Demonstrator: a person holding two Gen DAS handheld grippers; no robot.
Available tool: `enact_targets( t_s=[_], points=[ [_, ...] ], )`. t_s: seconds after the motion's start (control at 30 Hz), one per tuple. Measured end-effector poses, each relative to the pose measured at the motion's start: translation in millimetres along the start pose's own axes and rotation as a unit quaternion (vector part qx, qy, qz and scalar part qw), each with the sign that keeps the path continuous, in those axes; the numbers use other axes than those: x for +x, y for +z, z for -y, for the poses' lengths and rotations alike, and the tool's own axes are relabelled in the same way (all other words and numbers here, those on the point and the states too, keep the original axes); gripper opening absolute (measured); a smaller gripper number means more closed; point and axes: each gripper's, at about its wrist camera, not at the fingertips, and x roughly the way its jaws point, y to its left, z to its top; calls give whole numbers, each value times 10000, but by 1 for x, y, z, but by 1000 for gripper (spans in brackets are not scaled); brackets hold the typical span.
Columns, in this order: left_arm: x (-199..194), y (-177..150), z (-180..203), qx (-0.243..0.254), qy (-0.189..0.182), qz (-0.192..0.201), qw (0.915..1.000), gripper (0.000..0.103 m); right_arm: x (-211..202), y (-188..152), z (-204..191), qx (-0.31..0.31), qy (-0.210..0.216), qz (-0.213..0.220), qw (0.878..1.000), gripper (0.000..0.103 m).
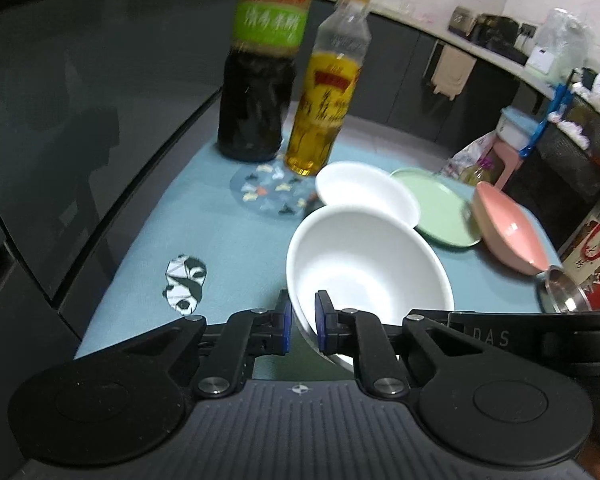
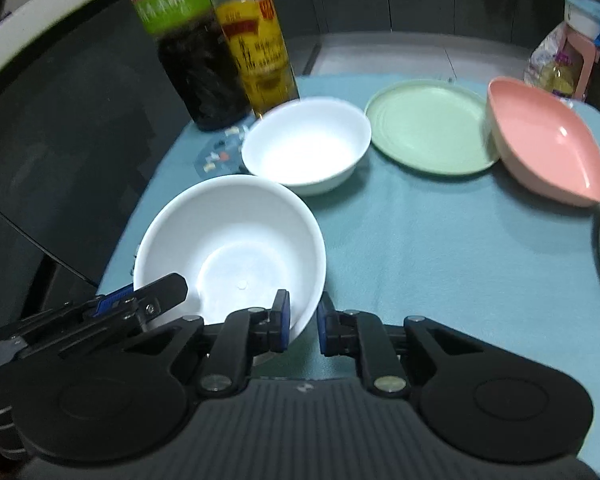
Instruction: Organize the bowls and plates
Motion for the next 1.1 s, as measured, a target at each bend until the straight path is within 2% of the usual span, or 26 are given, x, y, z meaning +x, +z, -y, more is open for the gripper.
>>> enact_targets(
  t_s=[0.17, 0.3, 0.67, 1.1],
  points=[
    [-15, -6, 12, 142, -80, 121, 9998, 11, -23, -11, 2, -16, -74, 179, 9998, 0],
    [-23, -14, 20, 152, -167, 39, 9997, 11, -35, -25, 5, 47, -129, 183, 9997, 0],
    [-84, -48, 48, 502, -398, 313, 9975, 11, -92, -72, 8, 95, -111, 674, 9976, 3],
    [-116, -95, 67, 872, -612, 84, 9943, 13, -122, -124, 23, 356, -101, 700, 9969, 3]
  ],
)
